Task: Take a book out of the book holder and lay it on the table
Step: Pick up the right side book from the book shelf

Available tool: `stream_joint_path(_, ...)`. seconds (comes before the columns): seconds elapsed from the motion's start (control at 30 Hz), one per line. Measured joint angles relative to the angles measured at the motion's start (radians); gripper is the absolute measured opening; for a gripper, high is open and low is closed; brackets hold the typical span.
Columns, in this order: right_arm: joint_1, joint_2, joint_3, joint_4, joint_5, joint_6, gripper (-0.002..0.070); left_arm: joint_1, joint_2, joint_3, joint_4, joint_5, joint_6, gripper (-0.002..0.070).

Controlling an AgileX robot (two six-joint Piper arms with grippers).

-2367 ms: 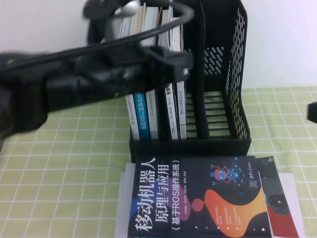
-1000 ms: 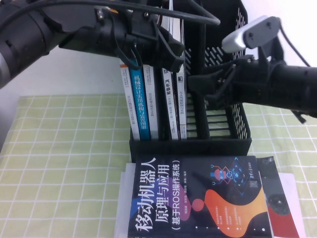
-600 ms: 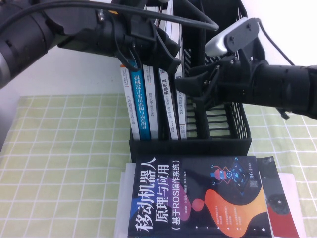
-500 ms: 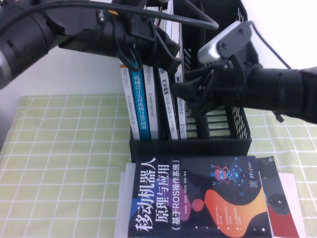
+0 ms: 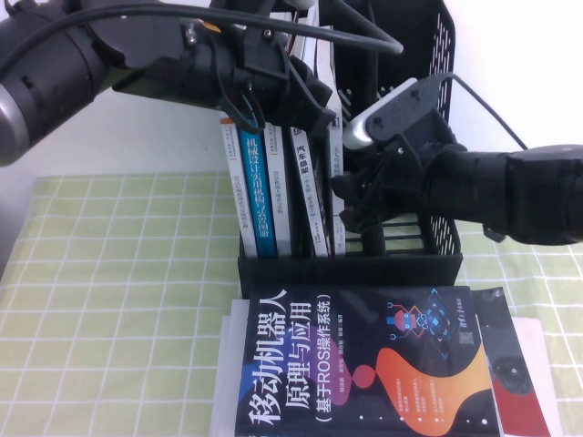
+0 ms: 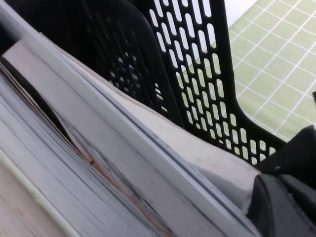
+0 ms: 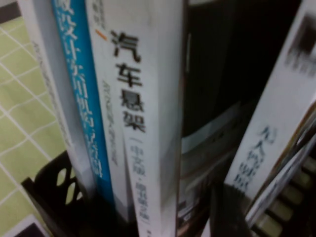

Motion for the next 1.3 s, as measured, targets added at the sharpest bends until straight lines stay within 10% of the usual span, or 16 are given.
stream_joint_path(1.3,0.023,0.076,-0.124,0.012,-0.105,0.112,0.0351,0.0,0.0,0.0,0.017,0.018,-0.005,-0.0003)
